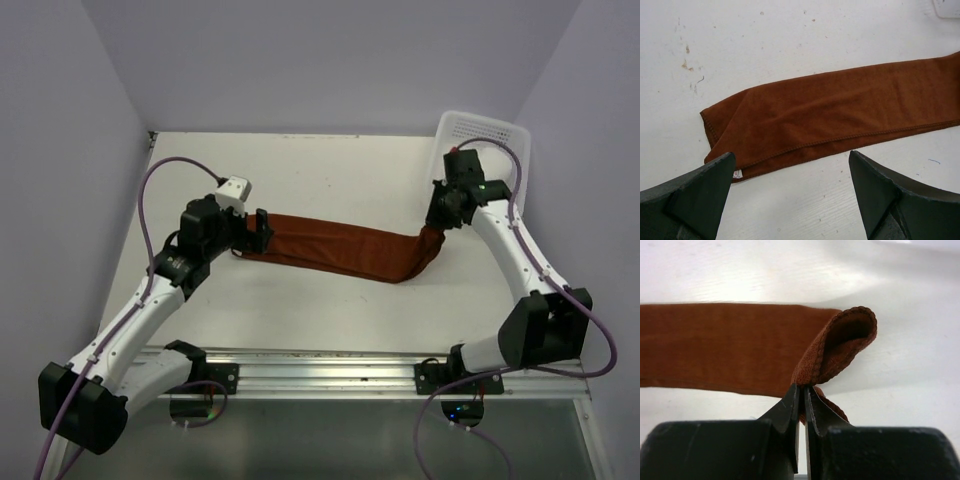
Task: Roll the towels
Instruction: Fold the towel
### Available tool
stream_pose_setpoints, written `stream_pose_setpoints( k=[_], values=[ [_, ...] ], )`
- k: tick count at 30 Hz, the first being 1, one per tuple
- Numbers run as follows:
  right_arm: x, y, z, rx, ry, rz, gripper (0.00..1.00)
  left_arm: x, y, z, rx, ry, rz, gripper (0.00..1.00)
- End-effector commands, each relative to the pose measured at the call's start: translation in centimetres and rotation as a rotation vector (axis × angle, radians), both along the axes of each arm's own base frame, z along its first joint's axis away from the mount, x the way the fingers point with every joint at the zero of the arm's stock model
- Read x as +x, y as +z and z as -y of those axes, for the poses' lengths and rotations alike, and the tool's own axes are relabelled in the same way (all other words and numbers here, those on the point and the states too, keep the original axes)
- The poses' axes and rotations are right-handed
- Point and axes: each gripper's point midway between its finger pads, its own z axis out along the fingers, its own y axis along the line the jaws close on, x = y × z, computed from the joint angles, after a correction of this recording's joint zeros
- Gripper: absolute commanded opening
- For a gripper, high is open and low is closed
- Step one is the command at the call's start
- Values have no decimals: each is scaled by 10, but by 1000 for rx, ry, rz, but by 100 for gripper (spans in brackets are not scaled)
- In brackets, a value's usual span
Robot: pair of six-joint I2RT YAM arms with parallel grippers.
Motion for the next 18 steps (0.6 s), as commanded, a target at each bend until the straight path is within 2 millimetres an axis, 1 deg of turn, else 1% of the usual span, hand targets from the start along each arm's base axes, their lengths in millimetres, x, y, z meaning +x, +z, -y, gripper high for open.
stream_pose_setpoints(
  k=[1,2,3,4,5,6,7,8,9,10,11,12,13,14,15,16,17,18],
  values=[
    [13,24,-35,6,72,12,0,4,20,0,-31,14,68,100],
    [14,26,-49,1,106,13,0,4,19,0,-31,14,68,100],
    [24,38,-58,5,121,42,0,4,20,1,-33,9,70,100],
    [29,32,-67,5,133,23,0,4,20,1,-36,11,67,100],
    [30,32,-84,1,171,21,0,3,20,2,-37,10,67,100],
    [39,44,-95,5,188,55,0,3,20,2,-41,11,68,100],
    [44,35,-106,-5,207,29,0,5,21,-1,-35,28,72,100],
    [42,34,-124,-5,245,24,0,6,20,-4,-29,47,70,100],
    [50,45,-137,5,261,52,0,7,20,-8,-24,71,69,100],
    [52,43,-147,5,277,50,0,9,21,-16,-17,120,77,100],
    [52,33,-167,5,307,29,0,10,22,-20,-16,144,83,100],
    [59,41,-180,20,322,51,0,11,22,-22,-15,162,83,100],
    [60,41,-190,26,332,48,0,12,22,-26,-12,185,85,100],
    [59,27,-208,22,363,19,0,12,23,-29,-11,204,84,100],
    [66,40,-221,41,374,53,0,14,27,-36,-4,247,94,100],
    [64,40,-235,50,396,52,0,14,29,-40,-6,276,98,100],
    [71,40,-250,64,407,61,0,14,33,-45,-10,307,108,100],
    [71,42,-260,82,417,61,0,15,33,-56,-8,376,110,100]
  ],
)
